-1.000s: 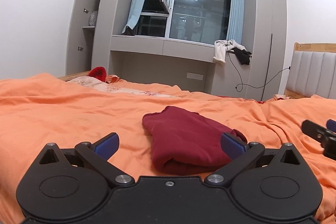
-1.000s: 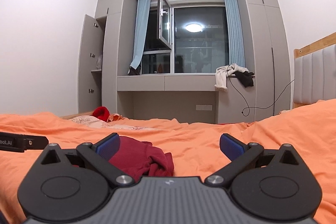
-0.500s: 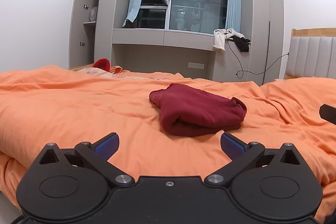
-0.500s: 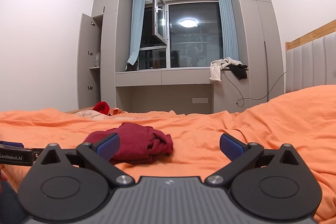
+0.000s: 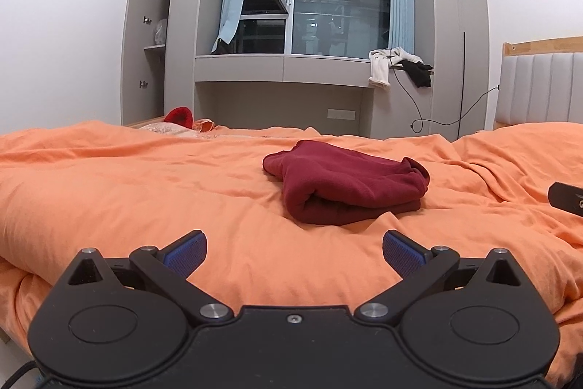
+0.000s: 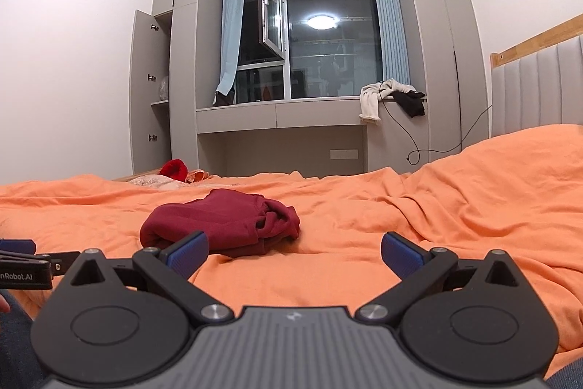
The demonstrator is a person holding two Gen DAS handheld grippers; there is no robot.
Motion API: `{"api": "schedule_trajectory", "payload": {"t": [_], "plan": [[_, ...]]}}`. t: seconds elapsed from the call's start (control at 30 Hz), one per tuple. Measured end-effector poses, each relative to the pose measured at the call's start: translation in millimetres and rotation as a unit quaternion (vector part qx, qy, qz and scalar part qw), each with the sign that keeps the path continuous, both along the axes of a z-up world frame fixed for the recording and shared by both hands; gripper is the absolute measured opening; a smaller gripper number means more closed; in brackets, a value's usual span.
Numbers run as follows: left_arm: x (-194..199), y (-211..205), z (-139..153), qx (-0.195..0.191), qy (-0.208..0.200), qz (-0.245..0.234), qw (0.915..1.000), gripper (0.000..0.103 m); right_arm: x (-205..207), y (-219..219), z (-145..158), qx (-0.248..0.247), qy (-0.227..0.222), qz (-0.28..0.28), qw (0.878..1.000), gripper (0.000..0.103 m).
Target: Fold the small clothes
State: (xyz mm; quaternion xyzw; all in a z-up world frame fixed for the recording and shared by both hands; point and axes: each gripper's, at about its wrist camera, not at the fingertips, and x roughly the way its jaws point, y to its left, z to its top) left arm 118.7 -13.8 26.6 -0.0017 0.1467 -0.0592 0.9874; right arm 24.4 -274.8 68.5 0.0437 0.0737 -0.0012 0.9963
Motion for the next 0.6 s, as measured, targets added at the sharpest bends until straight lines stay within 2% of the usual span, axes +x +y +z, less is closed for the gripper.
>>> {"api": "schedule_trajectory", "payload": {"t": [0.6], "plan": [[1.3,1.4,-0.7,-0.002,0.003,0.003,1.0000,0.103,2.6,0.0,-2.5,-0.002,0.004,-0.001,1.000,0.103]]}}
